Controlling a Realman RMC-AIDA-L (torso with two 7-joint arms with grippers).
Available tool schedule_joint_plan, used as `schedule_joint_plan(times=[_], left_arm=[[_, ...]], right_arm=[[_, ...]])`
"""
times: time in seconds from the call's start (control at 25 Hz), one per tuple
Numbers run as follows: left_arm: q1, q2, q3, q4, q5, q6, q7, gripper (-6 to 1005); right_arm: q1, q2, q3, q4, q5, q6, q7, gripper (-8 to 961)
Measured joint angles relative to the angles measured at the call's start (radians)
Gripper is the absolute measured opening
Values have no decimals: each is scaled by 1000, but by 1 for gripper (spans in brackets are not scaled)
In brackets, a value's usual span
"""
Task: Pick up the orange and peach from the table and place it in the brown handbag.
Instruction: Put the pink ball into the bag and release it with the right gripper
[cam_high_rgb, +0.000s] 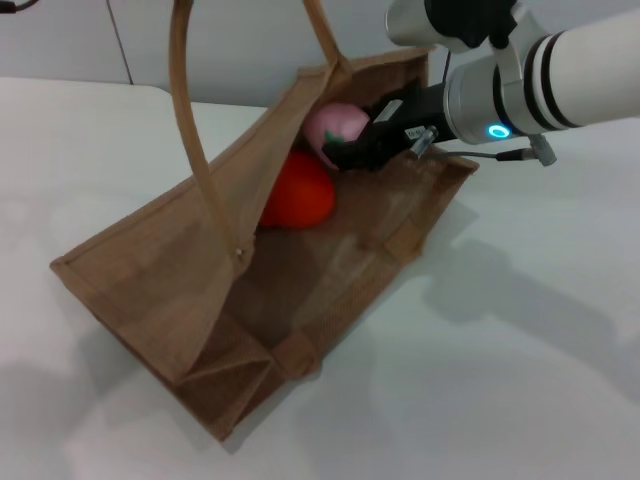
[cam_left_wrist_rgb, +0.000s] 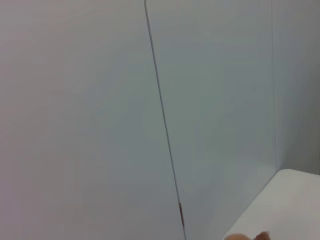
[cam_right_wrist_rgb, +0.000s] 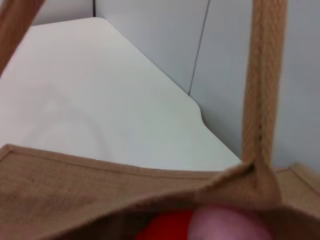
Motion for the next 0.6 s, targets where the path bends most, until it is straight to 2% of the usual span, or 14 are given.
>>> schedule_joint_plan(times=[0.12, 0.32, 0.6], left_arm=[[0, 0, 0, 6, 0, 0, -1, 110], [5, 0, -3, 6, 6, 0, -1, 111], [31, 2, -11, -3, 11, 10, 5, 111]], right_arm=[[3, 1, -5, 3, -2, -11, -2, 518], [-3, 1, -4, 3, -2, -10, -3, 743], [-40, -3, 20, -55, -7, 120, -3, 768]])
